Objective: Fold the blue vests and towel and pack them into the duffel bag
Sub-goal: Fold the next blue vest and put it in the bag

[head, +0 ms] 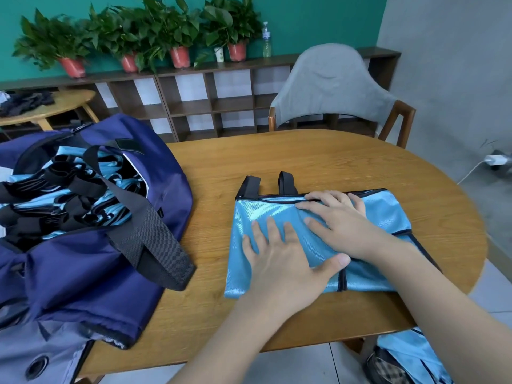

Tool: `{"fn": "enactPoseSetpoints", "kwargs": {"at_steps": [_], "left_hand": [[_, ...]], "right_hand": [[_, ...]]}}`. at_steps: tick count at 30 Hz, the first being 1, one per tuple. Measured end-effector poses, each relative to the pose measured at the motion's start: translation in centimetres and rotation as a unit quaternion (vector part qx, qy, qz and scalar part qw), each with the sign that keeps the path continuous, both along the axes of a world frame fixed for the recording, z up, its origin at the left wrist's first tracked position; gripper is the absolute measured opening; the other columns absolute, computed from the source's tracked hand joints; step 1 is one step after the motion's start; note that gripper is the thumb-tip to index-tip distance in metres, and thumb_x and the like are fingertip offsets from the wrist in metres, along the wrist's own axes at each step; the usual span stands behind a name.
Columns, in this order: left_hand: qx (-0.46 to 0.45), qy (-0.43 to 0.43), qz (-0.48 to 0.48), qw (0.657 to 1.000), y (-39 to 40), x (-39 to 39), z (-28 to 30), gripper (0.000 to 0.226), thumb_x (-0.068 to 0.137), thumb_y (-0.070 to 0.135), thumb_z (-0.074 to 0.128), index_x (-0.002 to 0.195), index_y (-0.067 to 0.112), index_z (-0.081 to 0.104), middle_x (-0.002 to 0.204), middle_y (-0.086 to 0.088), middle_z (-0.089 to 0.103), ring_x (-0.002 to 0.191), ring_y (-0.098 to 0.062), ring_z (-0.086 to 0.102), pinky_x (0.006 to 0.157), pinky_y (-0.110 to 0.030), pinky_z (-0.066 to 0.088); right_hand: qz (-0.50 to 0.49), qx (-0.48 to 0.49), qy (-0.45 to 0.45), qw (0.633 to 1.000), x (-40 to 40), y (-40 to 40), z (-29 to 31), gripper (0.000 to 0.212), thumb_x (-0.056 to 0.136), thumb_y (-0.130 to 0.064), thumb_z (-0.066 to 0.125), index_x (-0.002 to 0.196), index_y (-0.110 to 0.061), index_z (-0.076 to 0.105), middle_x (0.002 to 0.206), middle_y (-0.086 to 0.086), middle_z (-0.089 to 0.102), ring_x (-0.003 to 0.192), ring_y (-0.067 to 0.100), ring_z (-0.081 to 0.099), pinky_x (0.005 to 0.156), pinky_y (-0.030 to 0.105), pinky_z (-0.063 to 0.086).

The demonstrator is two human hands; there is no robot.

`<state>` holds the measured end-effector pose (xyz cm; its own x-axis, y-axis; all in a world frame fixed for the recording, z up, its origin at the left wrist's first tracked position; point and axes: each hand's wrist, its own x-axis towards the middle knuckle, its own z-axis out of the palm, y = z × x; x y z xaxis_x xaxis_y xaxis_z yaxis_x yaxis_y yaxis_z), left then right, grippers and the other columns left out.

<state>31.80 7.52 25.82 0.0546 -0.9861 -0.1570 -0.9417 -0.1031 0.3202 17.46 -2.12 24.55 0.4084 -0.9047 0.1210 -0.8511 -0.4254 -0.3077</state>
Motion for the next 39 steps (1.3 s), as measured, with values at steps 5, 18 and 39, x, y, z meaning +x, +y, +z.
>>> {"fn": "enactPoseSetpoints", "kwargs": {"at_steps": [5,18,39], "left_hand": [[0.014,-0.013,0.007,1.0,-0.1,-0.6,0.5,0.128,0.068,0.096,0.044,0.161,0.016,0.006,0.168,-0.013,-0.009,0.152,-0.036,-0.021,0.12,-0.059,-0.013],[-0.155,-0.064,0.094,0.981,-3.4,7.4,1.5,0.062,0.091,0.059,0.061,0.146,0.036,0.046,0.166,-0.007,0.02,0.154,-0.033,0.004,0.121,-0.058,0.005],[-0.181,0.08,-0.23,0.953,7.4,5.6,-2.5,0.082,0.071,0.09,0.049,0.135,0.04,0.061,0.148,0.018,0.048,0.143,0.004,0.034,0.118,-0.024,0.027]], "right_hand": [[-0.023,0.03,-0.004,0.999,0.0,-0.3,-0.1,0.041,0.105,-0.05,0.033,0.145,-0.052,0.04,0.161,-0.021,0.019,0.152,0.016,0.005,0.121,0.053,-0.006],[-0.142,-0.023,-0.029,0.989,-4.0,0.0,1.6,0.028,0.1,-0.052,0.045,0.112,-0.037,0.066,0.091,-0.01,0.051,0.086,0.002,0.05,0.09,0.036,0.024],[0.099,-0.01,-0.166,0.981,-10.2,13.4,-1.0,0.068,0.065,-0.078,0.073,0.123,-0.045,0.066,0.129,-0.033,0.059,0.133,-0.004,0.043,0.108,0.015,0.029]]}}
